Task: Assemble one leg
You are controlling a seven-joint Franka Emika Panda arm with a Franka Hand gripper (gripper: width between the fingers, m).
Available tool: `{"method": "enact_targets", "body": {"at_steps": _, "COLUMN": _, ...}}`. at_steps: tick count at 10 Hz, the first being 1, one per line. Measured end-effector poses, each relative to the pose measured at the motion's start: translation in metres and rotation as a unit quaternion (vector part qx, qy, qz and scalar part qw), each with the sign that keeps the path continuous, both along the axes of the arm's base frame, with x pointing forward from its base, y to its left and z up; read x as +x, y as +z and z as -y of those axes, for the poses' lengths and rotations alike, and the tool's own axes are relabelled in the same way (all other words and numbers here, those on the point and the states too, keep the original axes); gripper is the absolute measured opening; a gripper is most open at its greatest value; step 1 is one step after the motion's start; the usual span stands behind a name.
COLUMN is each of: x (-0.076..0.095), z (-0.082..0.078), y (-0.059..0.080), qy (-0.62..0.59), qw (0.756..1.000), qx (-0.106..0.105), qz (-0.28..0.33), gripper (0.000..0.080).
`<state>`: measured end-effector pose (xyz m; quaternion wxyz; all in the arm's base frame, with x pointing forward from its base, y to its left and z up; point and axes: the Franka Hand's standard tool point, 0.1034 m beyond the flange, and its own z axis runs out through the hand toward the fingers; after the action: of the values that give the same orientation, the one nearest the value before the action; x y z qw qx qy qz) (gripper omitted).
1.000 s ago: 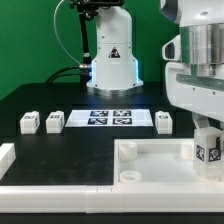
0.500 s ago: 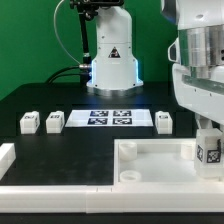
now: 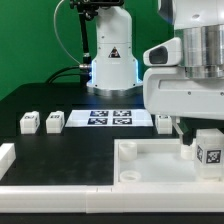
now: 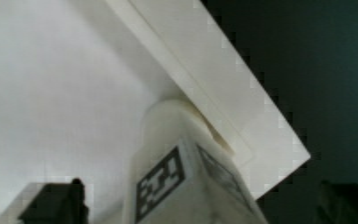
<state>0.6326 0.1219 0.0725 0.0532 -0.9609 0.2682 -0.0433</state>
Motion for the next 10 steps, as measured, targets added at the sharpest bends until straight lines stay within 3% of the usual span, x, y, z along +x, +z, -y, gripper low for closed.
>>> {"method": "enact_targets", "body": {"at_steps": 1, "x": 0.0012, "z": 0.0002, "y": 0.0013, "qy": 0.108, "qw": 0.994, "qx": -0.025, "qz": 0.008, "gripper": 0.0649}}
{"method": "enact_targets", "body": {"at_steps": 2, "x": 0.0034, "z": 0.0032, "y": 0.003, "qy": 0.229, "qw": 0.972, "qx": -0.049, "qz": 0.013, "gripper": 0.0649}}
{"method": "enact_targets", "body": {"at_steps": 3, "x": 0.0033, "z": 0.0035, "y": 0.0027, "qy": 0.216, "qw": 0.975, "qx": -0.047, "qz": 0.013, "gripper": 0.0645}}
{"method": "enact_targets", "body": {"at_steps": 4, "x": 0.0029, "z": 0.0033, "y": 0.0023, "qy": 0.191, "qw": 0.981, "qx": -0.045, "qz": 0.011, "gripper": 0.05}}
{"method": "enact_targets", "body": {"at_steps": 5, "x": 0.0029, "z": 0.0036, "y": 0.0022, "qy": 0.187, "qw": 0.981, "qx": -0.044, "qz": 0.01, "gripper": 0.05}}
{"method": "enact_targets", "body": {"at_steps": 6, "x": 0.0028, "z": 0.0035, "y": 0.0021, "qy": 0.162, "qw": 0.986, "qx": -0.042, "qz": 0.009, "gripper": 0.0312}}
{"method": "enact_targets", "body": {"at_steps": 8, "x": 0.0027, "z": 0.0043, "y": 0.0019, "qy": 0.07, "qw": 0.997, "qx": -0.031, "qz": 0.004, "gripper": 0.0291}}
{"method": "enact_targets", "body": {"at_steps": 10, "x": 0.003, "z": 0.0032, "y": 0.0021, "qy": -0.133, "qw": 0.991, "qx": -0.011, "qz": -0.016, "gripper": 0.0291}}
